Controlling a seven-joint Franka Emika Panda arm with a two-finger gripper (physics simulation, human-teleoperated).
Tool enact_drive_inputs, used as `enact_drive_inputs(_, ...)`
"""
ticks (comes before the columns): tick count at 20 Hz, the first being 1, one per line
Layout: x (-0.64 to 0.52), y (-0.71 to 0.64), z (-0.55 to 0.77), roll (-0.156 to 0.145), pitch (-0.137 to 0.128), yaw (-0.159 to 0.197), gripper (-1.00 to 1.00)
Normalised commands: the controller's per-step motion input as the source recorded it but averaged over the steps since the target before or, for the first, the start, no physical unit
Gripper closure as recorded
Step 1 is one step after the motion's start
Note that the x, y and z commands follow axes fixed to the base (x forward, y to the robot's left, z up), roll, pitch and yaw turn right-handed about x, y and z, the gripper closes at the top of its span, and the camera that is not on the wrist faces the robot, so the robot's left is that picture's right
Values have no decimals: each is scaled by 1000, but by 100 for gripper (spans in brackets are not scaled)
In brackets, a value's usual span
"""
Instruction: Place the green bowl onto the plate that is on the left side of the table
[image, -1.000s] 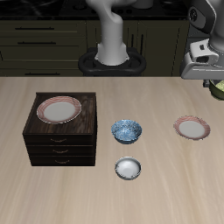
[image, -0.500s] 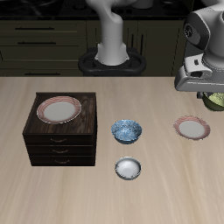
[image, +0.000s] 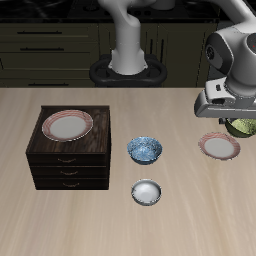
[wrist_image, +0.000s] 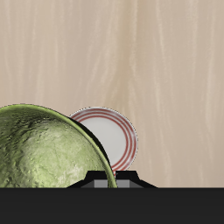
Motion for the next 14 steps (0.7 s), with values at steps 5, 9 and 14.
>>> enact_drive_inputs(5, -101, -127, -315, -20, 32, 0, 100)
enact_drive_inputs(9, -137, -126, -127, -7, 13, -17, 100)
enact_drive_inputs(14, -151, 105, -145, 46, 26, 23, 100)
